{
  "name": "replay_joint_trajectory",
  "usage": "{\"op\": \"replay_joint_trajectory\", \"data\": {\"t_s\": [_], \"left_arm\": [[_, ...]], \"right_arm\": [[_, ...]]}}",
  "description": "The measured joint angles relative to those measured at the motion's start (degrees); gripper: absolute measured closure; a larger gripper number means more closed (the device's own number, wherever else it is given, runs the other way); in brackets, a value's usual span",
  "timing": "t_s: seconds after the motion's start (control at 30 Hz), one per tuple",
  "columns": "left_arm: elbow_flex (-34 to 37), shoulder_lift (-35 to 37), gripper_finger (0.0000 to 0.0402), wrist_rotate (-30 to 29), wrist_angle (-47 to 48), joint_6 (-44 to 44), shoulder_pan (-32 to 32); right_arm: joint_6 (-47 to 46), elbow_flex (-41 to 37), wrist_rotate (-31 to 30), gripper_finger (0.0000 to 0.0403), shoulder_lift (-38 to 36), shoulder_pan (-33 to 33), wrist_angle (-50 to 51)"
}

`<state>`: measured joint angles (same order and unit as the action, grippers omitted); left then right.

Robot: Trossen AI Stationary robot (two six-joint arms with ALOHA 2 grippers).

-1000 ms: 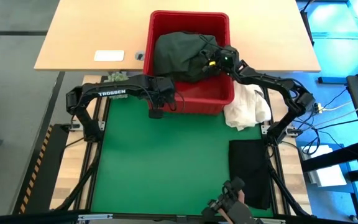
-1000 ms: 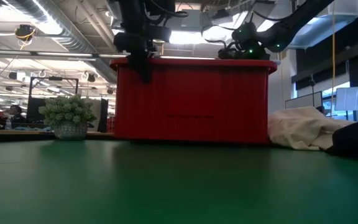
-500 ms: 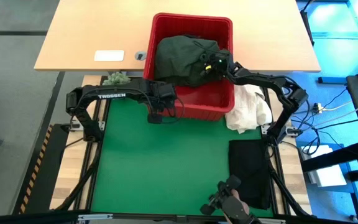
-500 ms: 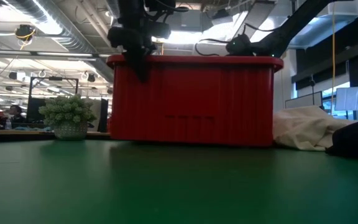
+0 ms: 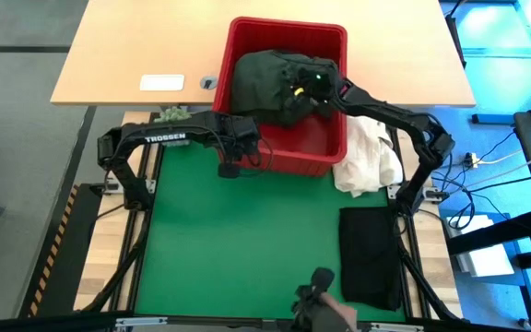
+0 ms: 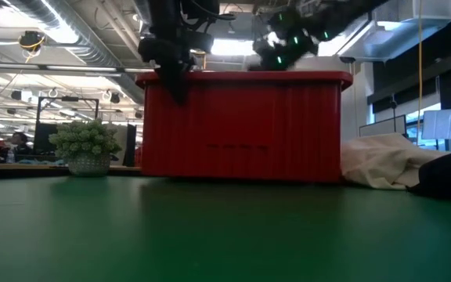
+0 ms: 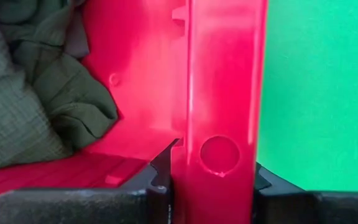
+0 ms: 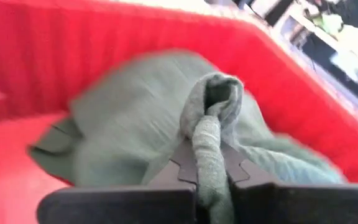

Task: Fold laundry
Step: Fold the green polo shirt

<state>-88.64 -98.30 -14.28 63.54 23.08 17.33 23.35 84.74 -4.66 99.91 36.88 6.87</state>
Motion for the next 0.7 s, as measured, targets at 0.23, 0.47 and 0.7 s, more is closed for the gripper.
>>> {"op": "replay_joint_trajectory", "data": {"t_s": [0.23, 0.47, 0.7], "left_arm": [[0.00, -0.02, 0.0324, -0.20, -1.25, -0.11, 1.71], [-0.02, -0.02, 0.0324, -0.28, -1.86, -0.19, 3.09], [-0.02, -0.07, 0.0324, -0.91, -6.11, -0.18, 4.96]], "right_arm": [[4.07, 6.55, -5.48, 0.0395, -6.59, -7.52, 7.12], [1.95, 1.57, -6.88, 0.0396, -20.16, -11.76, 11.93], [0.04, -5.36, -12.98, 0.0396, -35.27, -22.54, 13.59]]}}
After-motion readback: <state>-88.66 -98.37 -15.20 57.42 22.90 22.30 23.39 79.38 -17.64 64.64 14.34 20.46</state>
